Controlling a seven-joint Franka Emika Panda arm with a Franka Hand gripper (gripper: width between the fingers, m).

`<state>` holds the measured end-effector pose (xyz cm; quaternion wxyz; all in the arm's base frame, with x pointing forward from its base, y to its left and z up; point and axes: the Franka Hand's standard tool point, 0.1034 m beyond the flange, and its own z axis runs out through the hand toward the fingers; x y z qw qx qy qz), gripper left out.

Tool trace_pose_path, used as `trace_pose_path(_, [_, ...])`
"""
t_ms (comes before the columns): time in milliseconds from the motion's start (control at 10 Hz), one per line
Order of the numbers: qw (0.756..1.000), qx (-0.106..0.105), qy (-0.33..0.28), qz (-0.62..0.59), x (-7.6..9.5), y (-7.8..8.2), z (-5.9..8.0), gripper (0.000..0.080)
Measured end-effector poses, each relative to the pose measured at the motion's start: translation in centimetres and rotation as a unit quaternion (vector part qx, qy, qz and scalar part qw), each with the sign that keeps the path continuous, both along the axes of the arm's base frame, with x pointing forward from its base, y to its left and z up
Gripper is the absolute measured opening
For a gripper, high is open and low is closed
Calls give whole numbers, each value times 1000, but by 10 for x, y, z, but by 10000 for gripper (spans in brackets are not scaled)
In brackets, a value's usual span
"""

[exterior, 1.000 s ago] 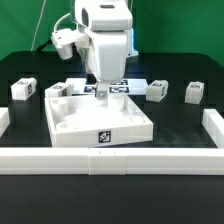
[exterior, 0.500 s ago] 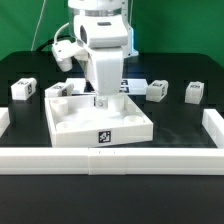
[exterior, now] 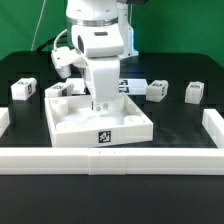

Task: Assemble one leg

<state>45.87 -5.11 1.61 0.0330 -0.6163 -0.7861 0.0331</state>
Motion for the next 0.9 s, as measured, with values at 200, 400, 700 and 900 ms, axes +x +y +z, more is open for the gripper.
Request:
trace_pose_path(200, [1000,0,1,0,-1,0,0,251])
trace_pose_path(400, [1000,0,-1,-1,0,0,0,68])
trace_pose_path(700, [1000,0,-1,-1,0,0,0,60])
trace_pose_path(900, [1000,0,-1,-1,0,0,0,60])
